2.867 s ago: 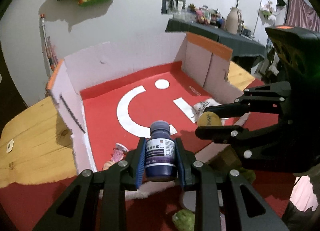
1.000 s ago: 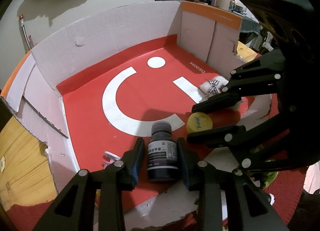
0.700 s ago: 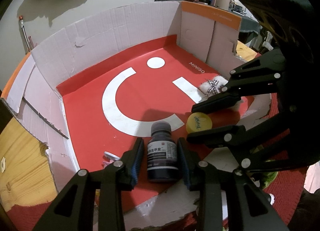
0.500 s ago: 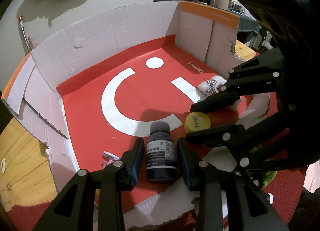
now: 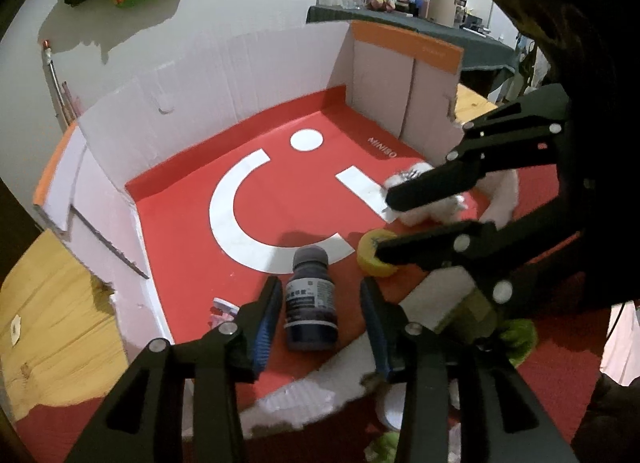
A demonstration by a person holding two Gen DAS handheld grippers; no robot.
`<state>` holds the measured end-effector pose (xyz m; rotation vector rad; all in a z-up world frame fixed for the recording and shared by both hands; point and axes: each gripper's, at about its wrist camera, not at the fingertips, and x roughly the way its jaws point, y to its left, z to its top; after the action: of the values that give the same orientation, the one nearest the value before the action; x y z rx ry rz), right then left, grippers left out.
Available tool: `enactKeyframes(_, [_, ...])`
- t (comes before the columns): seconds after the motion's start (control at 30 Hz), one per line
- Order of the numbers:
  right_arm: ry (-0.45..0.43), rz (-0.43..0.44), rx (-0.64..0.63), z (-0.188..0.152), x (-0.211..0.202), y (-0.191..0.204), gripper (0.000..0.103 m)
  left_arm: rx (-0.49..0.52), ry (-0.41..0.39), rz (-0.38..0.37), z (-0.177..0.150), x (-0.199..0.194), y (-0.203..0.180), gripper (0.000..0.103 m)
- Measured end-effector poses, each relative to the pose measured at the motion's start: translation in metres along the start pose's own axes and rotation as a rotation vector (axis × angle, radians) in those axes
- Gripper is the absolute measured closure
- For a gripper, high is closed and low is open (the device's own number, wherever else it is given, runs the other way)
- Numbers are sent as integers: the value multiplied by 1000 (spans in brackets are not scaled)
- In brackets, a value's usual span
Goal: Organize objects
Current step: 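Open both tools and withdraw them from the box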
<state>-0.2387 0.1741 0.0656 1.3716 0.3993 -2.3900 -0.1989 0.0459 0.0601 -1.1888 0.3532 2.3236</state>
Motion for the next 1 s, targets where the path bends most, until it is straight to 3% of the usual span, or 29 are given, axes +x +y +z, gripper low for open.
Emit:
enactKeyframes(0.2, [-84,-25,35,-3,-42,5,72,-27,-75,18,-1,-35,-7,60])
enactKeyframes(0.23, [-97,-30,42,-5,-49,7,67,-35,-90,23,-2,-43,-8,60])
enactKeyframes(0.27, [-113,-38,50,-7,-57,9,50,-43,-104,25,-2,-49,-9,60])
enactKeyframes(0.33, [-157,-53,56,-10,-74,15,37,-64,-134,27,-4,-65,-12,60])
enactKeyframes(0.43, [-206,-69,67,-17,-97,26,37,-92,-180,22,-9,-89,-16,58])
enactKeyframes(0.6, [-282,-83,112,-31,-129,38,32,-119,-287,54,-21,-122,-24,32])
enactKeyframes(0.77, [-351,-108,162,-49,-154,51,22,-168,-393,106,-40,-151,-29,18])
enactKeyframes(0.87, [-400,-154,171,-62,-165,60,15,-194,-444,152,-51,-163,-31,15])
enactKeyframes(1.0, [-451,-205,206,-78,-171,69,13,-230,-492,200,-70,-174,-36,7])
